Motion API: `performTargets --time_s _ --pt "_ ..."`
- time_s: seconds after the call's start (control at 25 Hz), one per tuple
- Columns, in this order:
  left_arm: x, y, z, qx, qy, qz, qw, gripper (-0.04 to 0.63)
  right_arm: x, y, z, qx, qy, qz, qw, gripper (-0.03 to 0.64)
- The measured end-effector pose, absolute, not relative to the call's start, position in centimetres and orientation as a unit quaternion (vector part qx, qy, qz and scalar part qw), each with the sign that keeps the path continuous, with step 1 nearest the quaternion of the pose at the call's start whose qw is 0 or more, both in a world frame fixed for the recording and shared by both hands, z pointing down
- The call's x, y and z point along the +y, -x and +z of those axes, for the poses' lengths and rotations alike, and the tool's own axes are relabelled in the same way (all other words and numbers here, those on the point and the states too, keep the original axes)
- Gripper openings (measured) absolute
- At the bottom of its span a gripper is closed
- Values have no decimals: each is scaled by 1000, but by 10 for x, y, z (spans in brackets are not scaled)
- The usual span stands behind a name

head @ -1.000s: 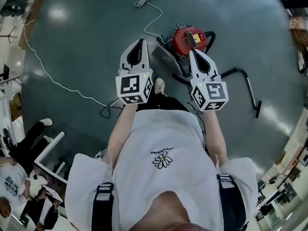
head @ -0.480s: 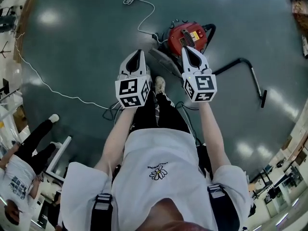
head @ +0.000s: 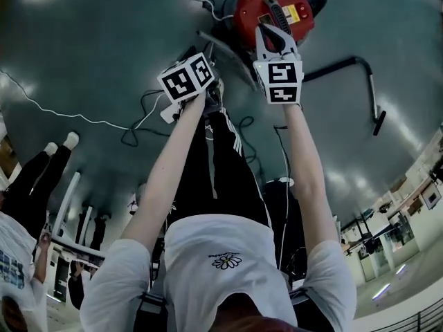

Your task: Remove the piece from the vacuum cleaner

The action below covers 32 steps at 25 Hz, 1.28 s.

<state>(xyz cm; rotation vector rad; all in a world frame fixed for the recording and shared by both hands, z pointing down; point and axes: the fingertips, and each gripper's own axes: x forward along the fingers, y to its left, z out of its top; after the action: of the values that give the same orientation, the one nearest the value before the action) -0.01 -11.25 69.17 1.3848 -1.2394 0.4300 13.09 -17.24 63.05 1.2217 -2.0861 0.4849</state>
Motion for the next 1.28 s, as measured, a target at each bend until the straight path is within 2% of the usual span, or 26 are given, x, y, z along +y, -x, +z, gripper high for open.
performTargets --time_s 0.24,0.56,0.84,0.96,1.08,1.28 --pt "-115 -23 761 -539 -506 159 655 201 -176 -134 682 -800 -450 174 357 12" --pt "-123 -23 787 -554 -499 198 636 201 -170 -125 704 -811 -422 181 364 12" --pt "-106 -23 804 -538 -478 189 668 199 -169 -124 721 -795 -414 224 384 12" --pt "-106 -26 806 -527 -493 192 666 154 -167 -129 732 -786 -421 251 377 12" --pt "-104 -32 804 -527 -497 182 665 24 -170 -131 732 -776 -434 258 379 12" --pt "-95 -27 802 -538 -501 165 657 17 -166 -130 732 -767 -442 260 386 12"
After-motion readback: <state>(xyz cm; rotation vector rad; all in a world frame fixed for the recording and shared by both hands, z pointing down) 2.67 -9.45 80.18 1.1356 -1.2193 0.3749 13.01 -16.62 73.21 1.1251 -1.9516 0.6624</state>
